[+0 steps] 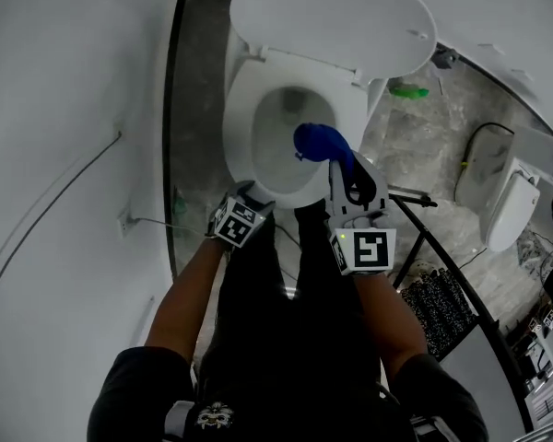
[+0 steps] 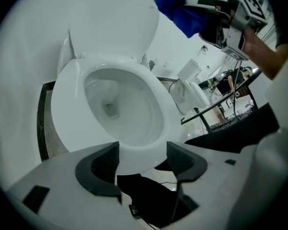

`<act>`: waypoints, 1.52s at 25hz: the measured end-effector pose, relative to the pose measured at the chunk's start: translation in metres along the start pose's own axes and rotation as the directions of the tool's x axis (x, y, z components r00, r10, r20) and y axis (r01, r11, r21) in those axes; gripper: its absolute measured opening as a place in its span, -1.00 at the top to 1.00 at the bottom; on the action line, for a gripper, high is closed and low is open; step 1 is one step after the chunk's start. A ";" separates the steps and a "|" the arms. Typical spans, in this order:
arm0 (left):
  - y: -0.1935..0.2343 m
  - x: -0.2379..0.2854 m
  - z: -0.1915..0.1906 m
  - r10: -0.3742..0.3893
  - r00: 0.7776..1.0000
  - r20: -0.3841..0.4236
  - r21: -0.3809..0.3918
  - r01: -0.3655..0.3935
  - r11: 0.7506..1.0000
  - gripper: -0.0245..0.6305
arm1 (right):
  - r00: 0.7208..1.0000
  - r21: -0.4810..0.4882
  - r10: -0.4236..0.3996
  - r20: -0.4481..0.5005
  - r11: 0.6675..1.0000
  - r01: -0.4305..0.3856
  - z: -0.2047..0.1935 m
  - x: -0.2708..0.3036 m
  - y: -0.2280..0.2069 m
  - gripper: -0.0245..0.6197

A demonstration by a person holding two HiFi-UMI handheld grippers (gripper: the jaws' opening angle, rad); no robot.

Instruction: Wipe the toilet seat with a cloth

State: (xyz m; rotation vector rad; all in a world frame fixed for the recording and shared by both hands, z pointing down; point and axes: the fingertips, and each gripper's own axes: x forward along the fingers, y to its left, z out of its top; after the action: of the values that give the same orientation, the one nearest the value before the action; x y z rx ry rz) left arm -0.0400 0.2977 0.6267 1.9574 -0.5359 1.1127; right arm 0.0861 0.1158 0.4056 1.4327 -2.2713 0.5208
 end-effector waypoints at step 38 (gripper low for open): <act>0.065 -0.045 0.041 0.222 0.915 0.336 -0.209 -0.158 0.965 0.90 | 0.965 -0.295 0.049 -0.259 0.947 -0.128 -0.129 0.239 0.043 0.72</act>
State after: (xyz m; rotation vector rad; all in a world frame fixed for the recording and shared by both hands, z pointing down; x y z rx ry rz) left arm -0.0865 0.2254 0.6048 1.9874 -1.0072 0.7888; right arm -0.0292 0.0177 0.6348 1.0525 -2.1108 0.3298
